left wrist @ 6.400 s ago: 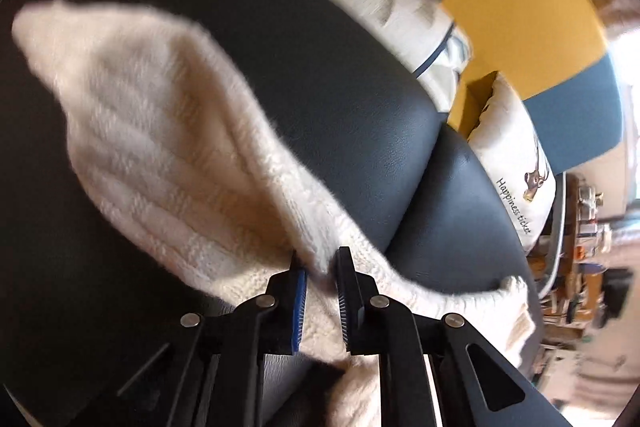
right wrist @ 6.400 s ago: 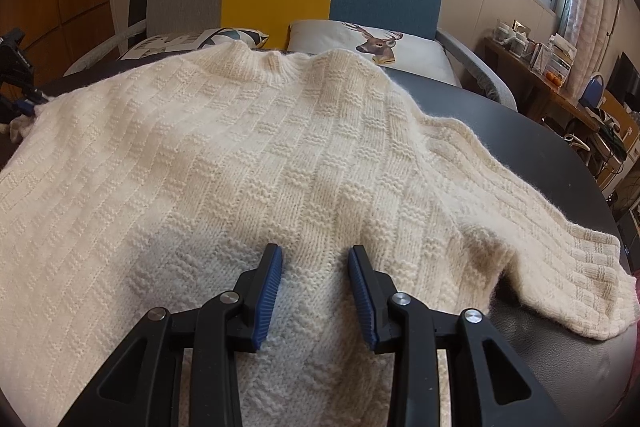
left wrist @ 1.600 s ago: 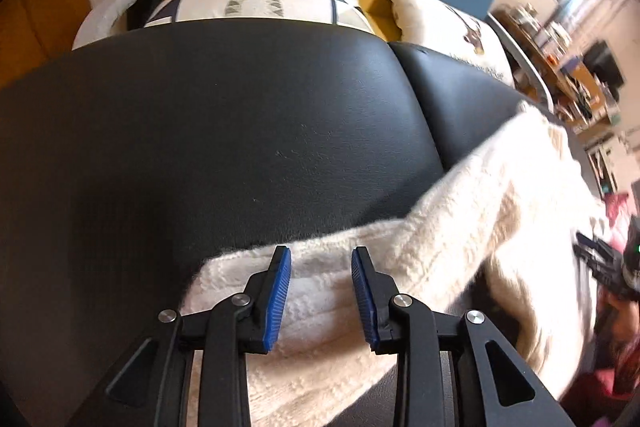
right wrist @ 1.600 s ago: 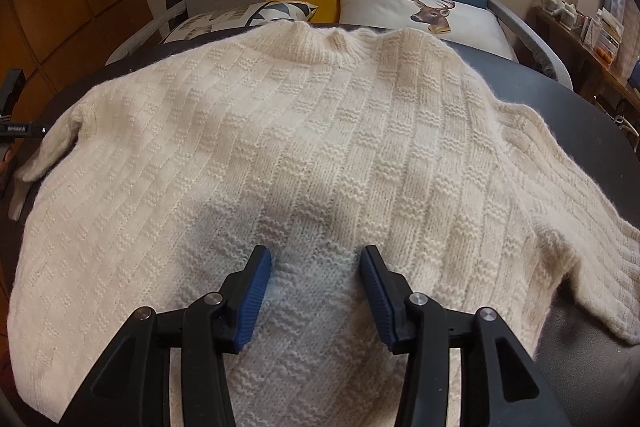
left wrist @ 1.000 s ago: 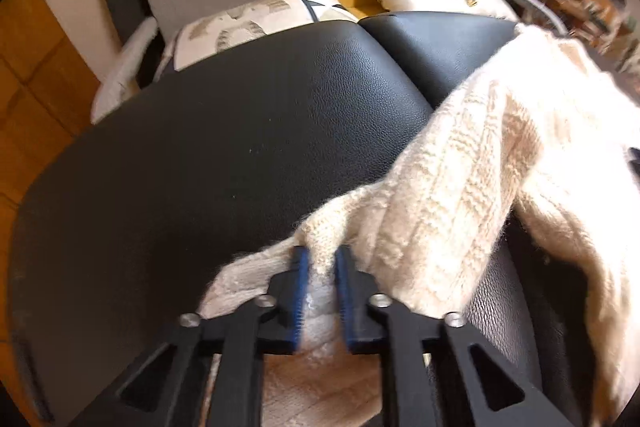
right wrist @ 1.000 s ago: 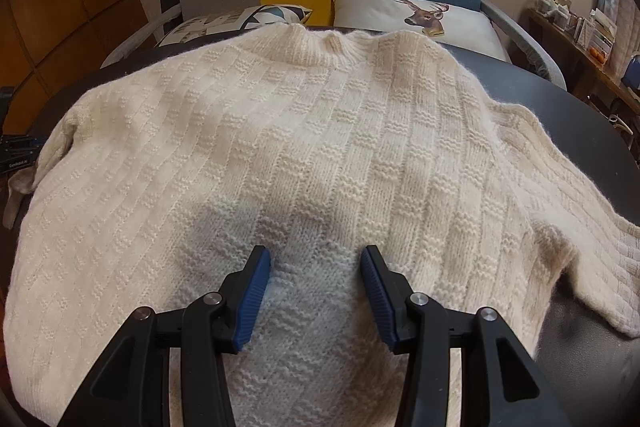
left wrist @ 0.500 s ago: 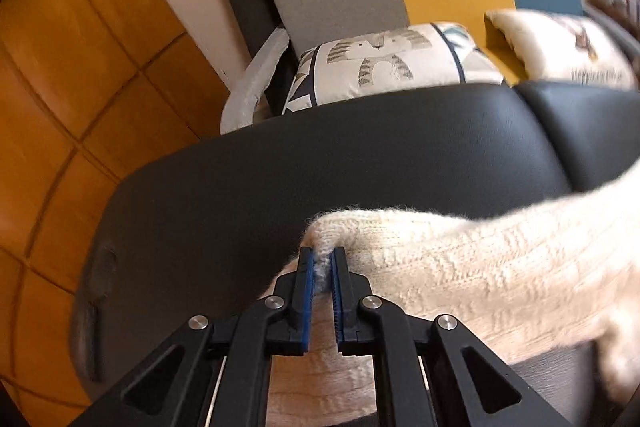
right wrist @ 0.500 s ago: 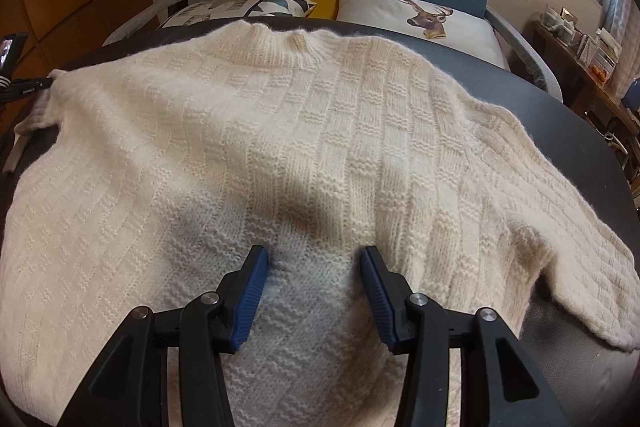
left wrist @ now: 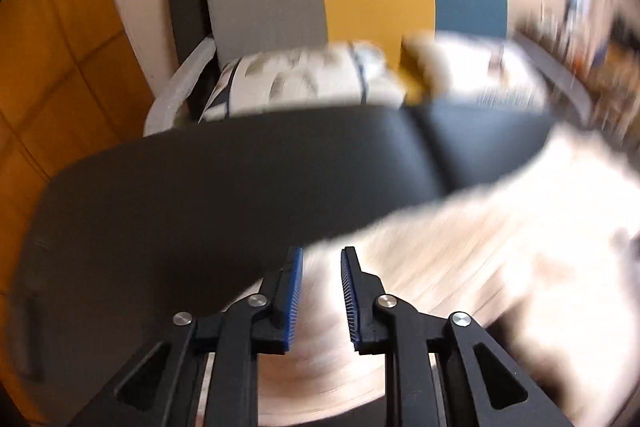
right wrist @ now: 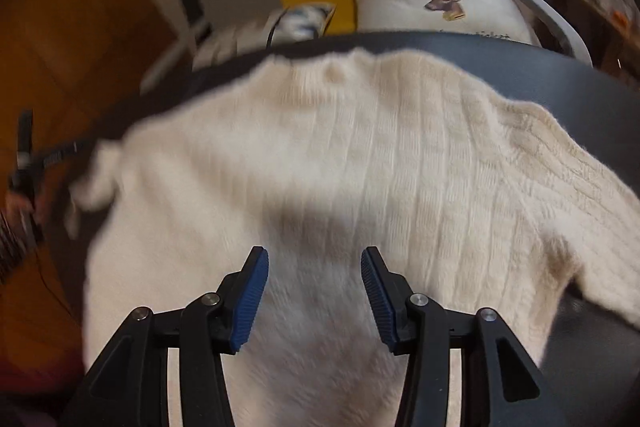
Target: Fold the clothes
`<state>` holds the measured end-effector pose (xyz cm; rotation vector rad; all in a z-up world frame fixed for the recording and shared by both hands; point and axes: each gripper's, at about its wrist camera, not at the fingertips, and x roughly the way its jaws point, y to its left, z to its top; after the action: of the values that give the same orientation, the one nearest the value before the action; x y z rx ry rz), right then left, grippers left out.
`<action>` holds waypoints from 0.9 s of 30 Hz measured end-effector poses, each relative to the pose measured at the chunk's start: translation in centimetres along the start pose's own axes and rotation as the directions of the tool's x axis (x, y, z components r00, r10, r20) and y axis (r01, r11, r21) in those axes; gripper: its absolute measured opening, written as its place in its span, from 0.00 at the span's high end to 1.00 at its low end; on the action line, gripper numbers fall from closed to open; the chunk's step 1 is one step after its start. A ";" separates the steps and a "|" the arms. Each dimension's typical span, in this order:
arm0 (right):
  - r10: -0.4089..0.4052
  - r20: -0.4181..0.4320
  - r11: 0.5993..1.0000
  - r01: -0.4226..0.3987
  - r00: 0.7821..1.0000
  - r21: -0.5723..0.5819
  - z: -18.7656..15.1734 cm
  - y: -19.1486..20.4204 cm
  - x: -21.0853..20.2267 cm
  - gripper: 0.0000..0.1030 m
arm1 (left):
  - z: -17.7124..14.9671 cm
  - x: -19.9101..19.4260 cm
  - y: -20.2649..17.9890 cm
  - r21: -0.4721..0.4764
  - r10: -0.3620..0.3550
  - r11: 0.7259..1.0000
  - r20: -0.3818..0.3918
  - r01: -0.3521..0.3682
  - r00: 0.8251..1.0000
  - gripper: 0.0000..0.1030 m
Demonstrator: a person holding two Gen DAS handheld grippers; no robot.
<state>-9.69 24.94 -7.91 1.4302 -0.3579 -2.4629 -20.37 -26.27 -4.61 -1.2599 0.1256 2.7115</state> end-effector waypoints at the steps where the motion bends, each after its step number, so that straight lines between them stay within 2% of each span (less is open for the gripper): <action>1: 0.003 -0.001 1.000 -0.003 1.000 -0.015 1.0 0.6 0.7 0.53 | 1.2 -0.5 0.4 -0.044 -0.028 0.999 0.032 0.029 0.999 0.67; 2: 0.007 -0.002 1.000 -0.007 1.000 -0.031 2.0 1.3 1.3 0.53 | 2.1 -0.5 0.2 -0.066 -0.040 0.997 0.056 0.044 0.998 0.61; 3: 0.010 -0.003 0.999 -0.010 1.000 -0.046 3.0 1.9 2.0 0.53 | 3.1 0.0 -0.1 -0.082 -0.064 0.994 0.066 0.069 0.996 0.45; 4: 0.013 -0.004 0.998 -0.013 1.000 -0.062 4.1 2.5 2.7 0.52 | 4.2 1.2 -0.7 -0.080 -0.091 0.992 0.046 0.095 0.995 0.36; 7: 0.023 -0.008 0.994 -0.023 1.000 -0.108 7.1 4.4 4.7 0.52 | 6.1 5.8 -3.6 -0.042 -0.135 0.990 -0.067 0.132 0.989 0.36; 9: 0.029 -0.011 0.990 -0.030 1.000 -0.138 9.1 5.7 6.0 0.52 | 5.9 8.7 -6.1 0.058 -0.079 0.994 -0.145 0.089 0.986 0.36; 11: 0.035 -0.013 0.985 -0.037 0.999 -0.169 11.2 6.9 7.4 0.52 | 4.4 10.6 -8.7 0.183 0.003 0.982 -0.213 0.037 0.977 0.36; 12: 0.030 -0.017 0.982 -0.033 0.999 -0.188 12.0 7.5 8.1 0.52 | 3.8 11.0 -9.4 0.226 0.004 0.973 -0.221 0.047 0.975 0.36; 16: -0.092 -0.054 0.949 0.071 0.994 -0.307 14.2 9.9 11.6 0.52 | 1.5 11.3 -11.4 0.354 0.000 0.931 -0.228 0.082 0.974 0.36; 18: -0.161 -0.103 0.935 0.118 0.982 -0.334 14.9 10.2 13.7 0.52 | 1.0 11.3 -11.3 0.350 0.007 0.934 -0.207 0.068 0.978 0.32; 20: -0.196 -0.153 0.930 0.135 0.969 -0.341 14.9 10.1 15.3 0.54 | 0.9 11.6 -10.7 0.301 0.004 0.952 -0.203 0.058 0.979 0.27; 22: -0.155 -0.158 0.946 0.100 0.975 -0.309 14.7 9.7 15.5 0.78 | 0.5 11.5 -10.8 0.294 0.005 0.955 -0.172 0.046 0.985 0.28; 23: -0.133 -0.155 0.952 0.083 0.979 -0.294 14.5 9.6 15.3 0.92 | 0.3 11.4 -11.0 0.293 0.007 0.955 -0.156 0.040 0.988 0.29; 26: -0.072 -0.081 0.954 0.045 0.994 -0.298 13.6 9.6 12.9 0.94 | -0.2 9.9 -12.2 0.323 0.025 0.946 -0.096 0.008 0.995 0.54; 27: -0.057 -0.052 0.948 0.037 0.997 -0.315 13.0 9.7 11.8 0.94 | -0.3 9.5 -12.7 0.333 0.030 0.943 -0.076 -0.003 0.997 0.77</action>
<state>-25.64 12.71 -7.85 1.3851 0.0811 -2.3729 -23.99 -12.90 -12.24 -1.2657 0.5798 2.5110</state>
